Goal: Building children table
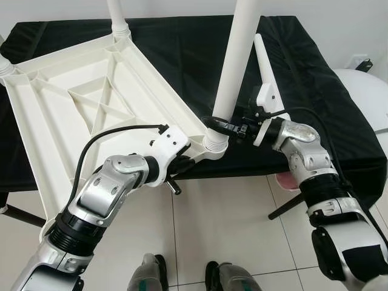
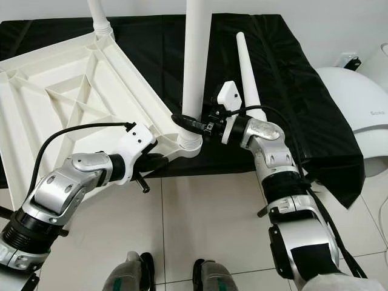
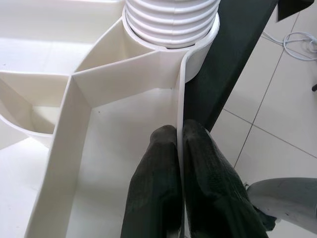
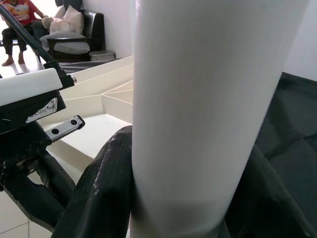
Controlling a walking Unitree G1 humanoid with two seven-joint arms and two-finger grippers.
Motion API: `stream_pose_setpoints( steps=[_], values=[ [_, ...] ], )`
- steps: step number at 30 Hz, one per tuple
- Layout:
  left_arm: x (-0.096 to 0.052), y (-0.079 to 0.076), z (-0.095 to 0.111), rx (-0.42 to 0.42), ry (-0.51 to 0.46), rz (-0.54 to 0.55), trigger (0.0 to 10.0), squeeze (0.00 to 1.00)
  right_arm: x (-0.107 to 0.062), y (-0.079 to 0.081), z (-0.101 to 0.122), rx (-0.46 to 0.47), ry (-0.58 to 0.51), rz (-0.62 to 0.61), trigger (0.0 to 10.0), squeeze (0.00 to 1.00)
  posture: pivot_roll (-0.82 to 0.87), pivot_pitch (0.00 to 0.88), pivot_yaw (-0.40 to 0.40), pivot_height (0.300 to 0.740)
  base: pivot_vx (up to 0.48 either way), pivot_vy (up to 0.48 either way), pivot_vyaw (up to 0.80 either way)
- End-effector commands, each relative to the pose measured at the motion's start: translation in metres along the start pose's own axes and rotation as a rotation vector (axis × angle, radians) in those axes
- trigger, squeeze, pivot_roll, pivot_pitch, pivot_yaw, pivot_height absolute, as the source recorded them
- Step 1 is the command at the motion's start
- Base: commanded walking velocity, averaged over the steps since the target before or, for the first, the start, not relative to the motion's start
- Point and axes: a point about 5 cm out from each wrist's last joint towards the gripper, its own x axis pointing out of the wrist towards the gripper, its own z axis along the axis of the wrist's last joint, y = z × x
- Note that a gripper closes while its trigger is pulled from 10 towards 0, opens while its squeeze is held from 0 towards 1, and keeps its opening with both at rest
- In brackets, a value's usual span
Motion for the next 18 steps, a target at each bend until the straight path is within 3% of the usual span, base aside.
stream_pose_setpoints(
  steps=[1, 18],
  values=[
    [-0.0063, -0.0008, 0.0039, -0.006, -0.025, 0.005, 10.0, 0.0, -0.0026, 0.0015, -0.0123, 0.023, 0.058, 0.011, 10.0, 0.0, -0.01, 0.183, -0.038, 0.74, 0.0, 0.0, 0.0],
    [-0.0089, -0.0007, 0.0055, -0.011, -0.02, 0.007, 10.0, 0.0, -0.0008, -0.0005, -0.0165, 0.012, 0.072, 0.055, 10.0, 0.0, -0.01, 0.197, -0.026, 0.74, 0.0, 0.0, 0.0]
  ],
)
